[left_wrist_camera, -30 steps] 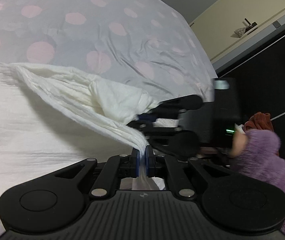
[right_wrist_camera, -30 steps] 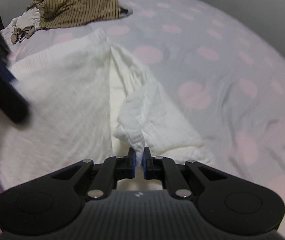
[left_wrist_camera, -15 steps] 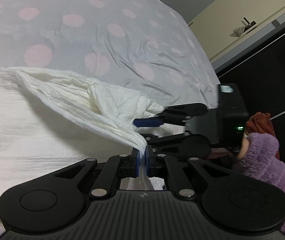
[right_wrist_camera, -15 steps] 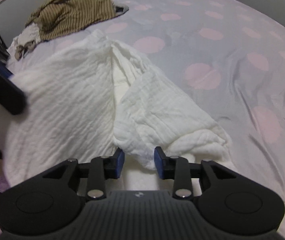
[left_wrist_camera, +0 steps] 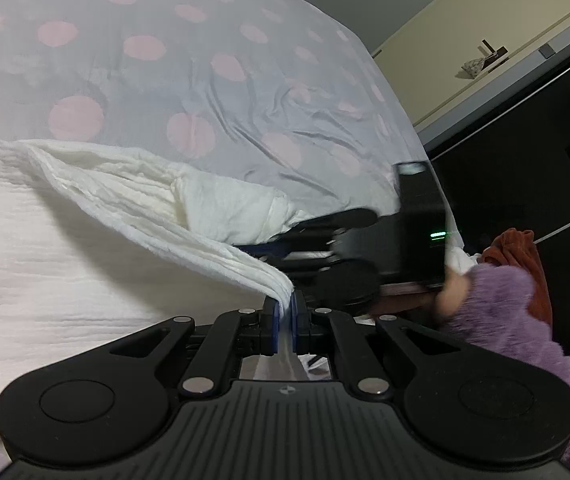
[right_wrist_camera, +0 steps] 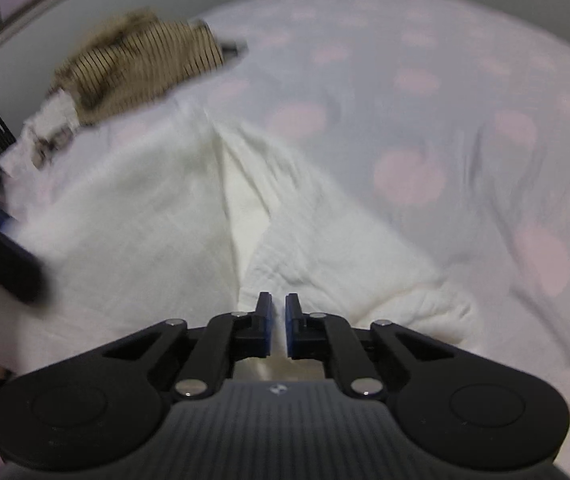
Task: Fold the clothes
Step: 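Hold the trouser fabric with both grippers close together, then open the left gripper and release the trousers while the right gripper holds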
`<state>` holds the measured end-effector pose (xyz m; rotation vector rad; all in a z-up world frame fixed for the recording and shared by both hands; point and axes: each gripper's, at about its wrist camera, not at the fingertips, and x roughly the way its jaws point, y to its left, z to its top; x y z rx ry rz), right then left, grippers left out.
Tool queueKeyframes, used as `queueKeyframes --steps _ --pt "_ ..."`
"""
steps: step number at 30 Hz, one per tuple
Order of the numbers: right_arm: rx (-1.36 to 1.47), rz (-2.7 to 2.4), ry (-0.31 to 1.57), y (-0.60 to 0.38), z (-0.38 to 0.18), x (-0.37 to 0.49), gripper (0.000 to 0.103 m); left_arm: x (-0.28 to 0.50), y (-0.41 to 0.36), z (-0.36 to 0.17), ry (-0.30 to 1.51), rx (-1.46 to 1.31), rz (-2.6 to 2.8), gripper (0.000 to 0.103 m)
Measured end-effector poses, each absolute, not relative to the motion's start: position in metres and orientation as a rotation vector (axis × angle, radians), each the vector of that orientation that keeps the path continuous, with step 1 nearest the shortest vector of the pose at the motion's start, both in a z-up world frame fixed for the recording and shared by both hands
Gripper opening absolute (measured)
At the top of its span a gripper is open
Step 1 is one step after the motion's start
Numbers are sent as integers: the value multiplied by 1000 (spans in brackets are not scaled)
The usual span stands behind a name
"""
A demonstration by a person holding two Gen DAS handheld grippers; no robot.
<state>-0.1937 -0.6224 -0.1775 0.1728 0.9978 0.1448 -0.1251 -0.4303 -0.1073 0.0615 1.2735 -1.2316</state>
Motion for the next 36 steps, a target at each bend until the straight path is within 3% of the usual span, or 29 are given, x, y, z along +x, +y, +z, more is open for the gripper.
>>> queueKeyframes --steps 8,10,21,24,32,36 --pt "145 -2 916 -633 -143 -233 12 -119 -461 -109 1295 70 -1296 4" --pt "153 -94 882 -642 -128 -255 27 -115 -475 -111 1302 72 -1315 4" --pt "258 -328 849 -643 -121 -331 29 -89 -550 -138 1300 138 -1327 5" --pt "332 -350 849 -645 -133 -333 42 -87 -558 -142 1304 136 -1324 11" --pt "496 -439 853 -652 -156 -319 60 -96 -585 -143 1307 144 -1354 26" --pt "600 -472 834 -660 -166 -318 77 -101 -591 -139 1298 144 -1375 26"
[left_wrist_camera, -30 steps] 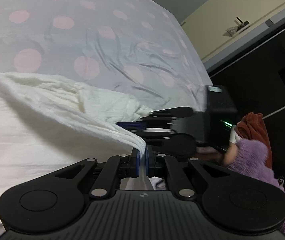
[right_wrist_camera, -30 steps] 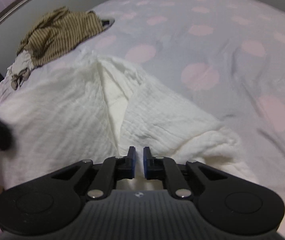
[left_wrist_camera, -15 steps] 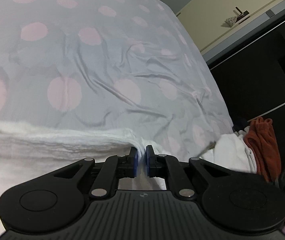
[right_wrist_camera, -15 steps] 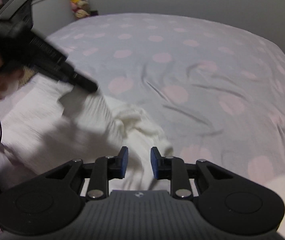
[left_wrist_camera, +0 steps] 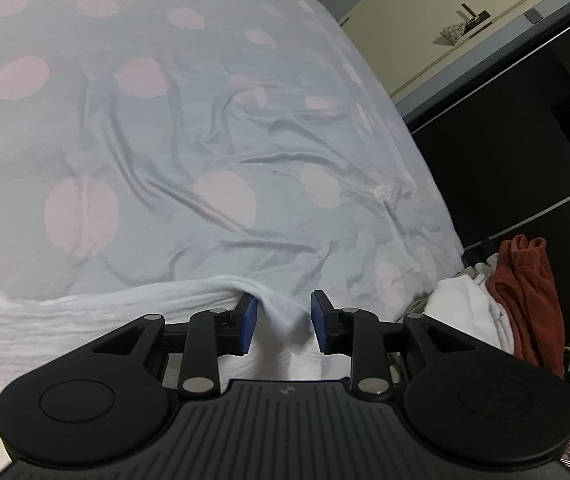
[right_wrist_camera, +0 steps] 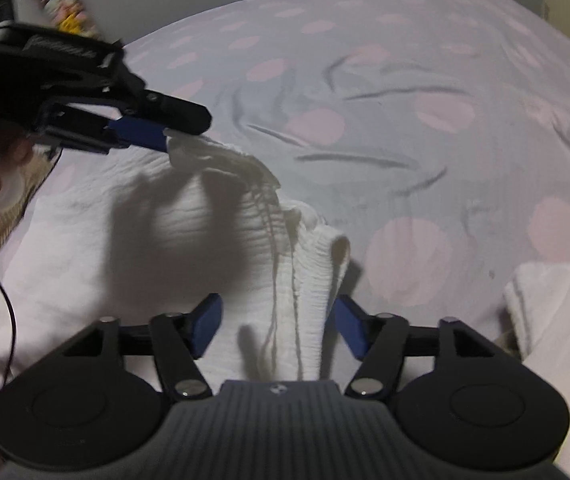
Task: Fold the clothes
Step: 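Open the left gripper and release the trousers while the right gripper holds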
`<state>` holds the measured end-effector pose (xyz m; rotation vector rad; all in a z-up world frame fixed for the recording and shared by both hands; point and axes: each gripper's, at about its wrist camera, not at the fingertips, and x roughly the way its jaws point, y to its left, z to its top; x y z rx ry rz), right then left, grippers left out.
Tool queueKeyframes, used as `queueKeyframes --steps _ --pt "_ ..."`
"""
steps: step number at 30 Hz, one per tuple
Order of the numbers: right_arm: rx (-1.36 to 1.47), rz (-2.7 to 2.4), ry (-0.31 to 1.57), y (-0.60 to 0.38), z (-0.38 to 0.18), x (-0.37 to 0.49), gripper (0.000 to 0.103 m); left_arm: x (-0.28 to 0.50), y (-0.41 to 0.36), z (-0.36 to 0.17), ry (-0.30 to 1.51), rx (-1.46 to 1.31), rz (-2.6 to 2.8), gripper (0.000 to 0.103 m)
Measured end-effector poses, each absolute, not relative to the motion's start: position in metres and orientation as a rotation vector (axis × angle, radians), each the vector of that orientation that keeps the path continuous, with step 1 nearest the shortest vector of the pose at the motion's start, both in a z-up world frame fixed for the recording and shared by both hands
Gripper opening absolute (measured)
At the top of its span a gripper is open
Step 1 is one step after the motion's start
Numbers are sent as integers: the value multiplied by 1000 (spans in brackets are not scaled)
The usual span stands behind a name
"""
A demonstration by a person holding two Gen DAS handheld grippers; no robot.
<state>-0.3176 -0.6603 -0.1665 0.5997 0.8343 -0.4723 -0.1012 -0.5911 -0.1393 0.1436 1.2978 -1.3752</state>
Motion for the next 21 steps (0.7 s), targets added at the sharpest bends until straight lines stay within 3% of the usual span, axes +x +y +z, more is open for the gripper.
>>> queueKeyframes --steps 5,14,17,21 --pt "713 -482 841 -673 -182 -315 79 -105 -582 -126 1244 141 -1394 36" --pt "753 -454 953 -684 -206 -298 76 -90 -491 -121 1138 220 -1153 37" --pt "675 -444 1008 -675 -205 -287 70 -80 -453 -129 1134 241 -1023 37" --pt "583 -418 1063 -665 -204 -270 51 -58 -407 -141 1161 232 -853 37"
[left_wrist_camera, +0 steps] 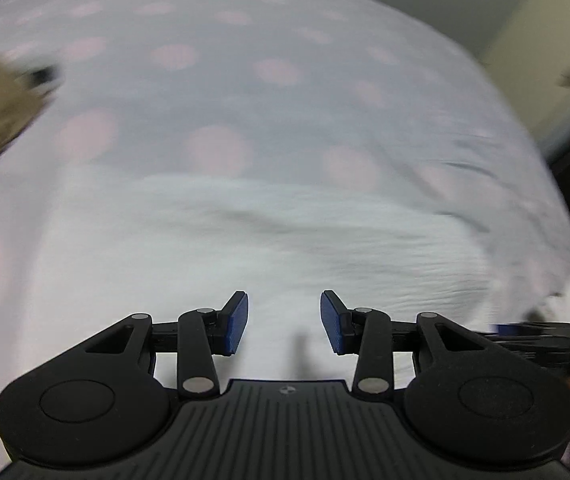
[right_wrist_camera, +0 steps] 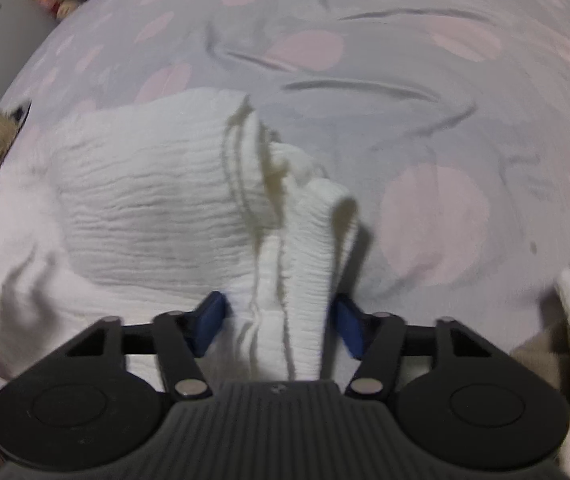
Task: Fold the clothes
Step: 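Open the left gripper and release the trousers while the right gripper holds, then lift the folded white trousers with the right gripper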
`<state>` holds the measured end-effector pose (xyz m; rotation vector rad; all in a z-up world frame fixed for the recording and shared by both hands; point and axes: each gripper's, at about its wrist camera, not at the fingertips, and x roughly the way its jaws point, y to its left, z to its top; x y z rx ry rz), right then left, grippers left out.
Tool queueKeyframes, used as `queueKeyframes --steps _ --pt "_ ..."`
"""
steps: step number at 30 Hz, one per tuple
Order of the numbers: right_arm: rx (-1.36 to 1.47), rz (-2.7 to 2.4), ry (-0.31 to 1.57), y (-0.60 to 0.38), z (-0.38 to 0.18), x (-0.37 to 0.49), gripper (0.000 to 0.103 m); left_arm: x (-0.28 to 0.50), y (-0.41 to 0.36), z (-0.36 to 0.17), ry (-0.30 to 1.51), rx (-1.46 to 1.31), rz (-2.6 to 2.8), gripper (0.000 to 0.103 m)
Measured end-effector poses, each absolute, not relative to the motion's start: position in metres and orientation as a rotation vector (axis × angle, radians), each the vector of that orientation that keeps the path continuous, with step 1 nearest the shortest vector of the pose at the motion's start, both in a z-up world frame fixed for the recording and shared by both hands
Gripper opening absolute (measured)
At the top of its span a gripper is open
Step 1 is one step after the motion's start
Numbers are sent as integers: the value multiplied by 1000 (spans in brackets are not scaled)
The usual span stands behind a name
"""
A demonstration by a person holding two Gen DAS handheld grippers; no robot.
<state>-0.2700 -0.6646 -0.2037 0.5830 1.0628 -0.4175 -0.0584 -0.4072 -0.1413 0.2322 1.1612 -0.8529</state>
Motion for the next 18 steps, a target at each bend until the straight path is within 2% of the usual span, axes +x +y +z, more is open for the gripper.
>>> queueKeyframes --steps 5,7,9,18 --pt "580 -424 1084 -662 -199 -264 37 -36 -367 -135 1145 198 -759 40" --pt "622 -436 1079 -664 -196 -264 27 -32 -355 -129 1126 195 -745 41" --pt "661 -451 1065 -662 -185 -263 24 -26 -346 -126 1107 202 -735 41" --pt "705 -487 999 -639 -138 -249 22 3 -314 -107 1039 223 -749 42"
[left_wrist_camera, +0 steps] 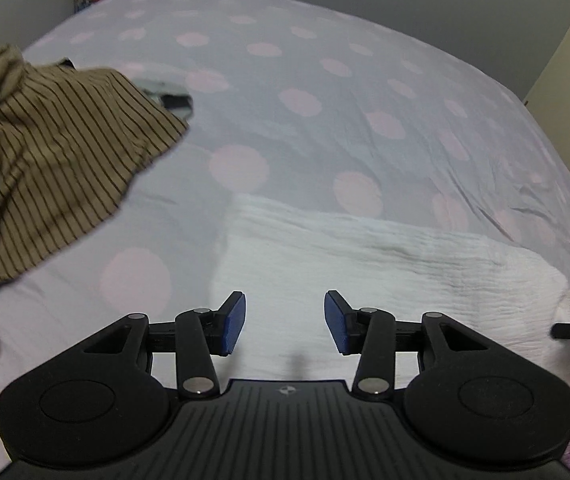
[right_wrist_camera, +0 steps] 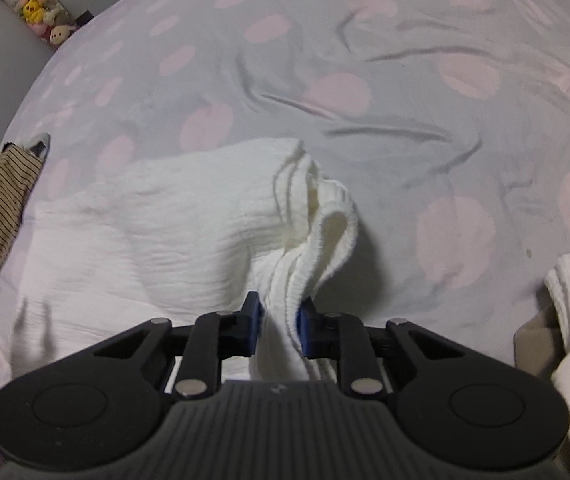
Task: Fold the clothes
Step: 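Lift the folded white trousers with the right gripper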
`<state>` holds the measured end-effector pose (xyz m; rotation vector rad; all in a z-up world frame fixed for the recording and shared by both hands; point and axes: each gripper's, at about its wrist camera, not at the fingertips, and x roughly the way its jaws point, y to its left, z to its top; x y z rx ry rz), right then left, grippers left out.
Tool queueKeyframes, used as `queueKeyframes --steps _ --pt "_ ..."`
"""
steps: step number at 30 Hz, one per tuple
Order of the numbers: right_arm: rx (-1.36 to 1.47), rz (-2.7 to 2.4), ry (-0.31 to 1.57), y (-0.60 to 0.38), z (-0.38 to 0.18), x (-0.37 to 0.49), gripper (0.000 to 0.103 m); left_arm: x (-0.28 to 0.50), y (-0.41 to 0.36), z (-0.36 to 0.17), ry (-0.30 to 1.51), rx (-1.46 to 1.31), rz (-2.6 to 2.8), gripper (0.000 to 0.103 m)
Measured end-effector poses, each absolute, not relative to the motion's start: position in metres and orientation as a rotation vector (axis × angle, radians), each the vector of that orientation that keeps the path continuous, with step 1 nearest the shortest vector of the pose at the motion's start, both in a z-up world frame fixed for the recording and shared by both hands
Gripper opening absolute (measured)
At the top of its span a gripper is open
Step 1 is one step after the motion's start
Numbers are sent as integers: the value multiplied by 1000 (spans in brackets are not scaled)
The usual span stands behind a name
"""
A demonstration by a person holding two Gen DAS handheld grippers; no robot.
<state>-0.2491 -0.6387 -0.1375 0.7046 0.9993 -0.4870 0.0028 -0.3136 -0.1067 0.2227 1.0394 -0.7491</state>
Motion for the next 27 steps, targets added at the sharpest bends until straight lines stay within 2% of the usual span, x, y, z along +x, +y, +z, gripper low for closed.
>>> queueKeyframes --steps 7,17,22,27 --pt "715 -479 955 -607 -89 -224 20 26 -298 -120 1085 280 -712 41" --pt "671 -374 923 -544 -36 -146 19 54 -256 -137 1140 111 -744 40" --pt "643 -313 919 -509 -30 -106 19 64 -246 -145 1179 71 -745 40" --pt "618 -256 941 -474 -47 -70 19 77 -233 -153 1220 46 -711 39"
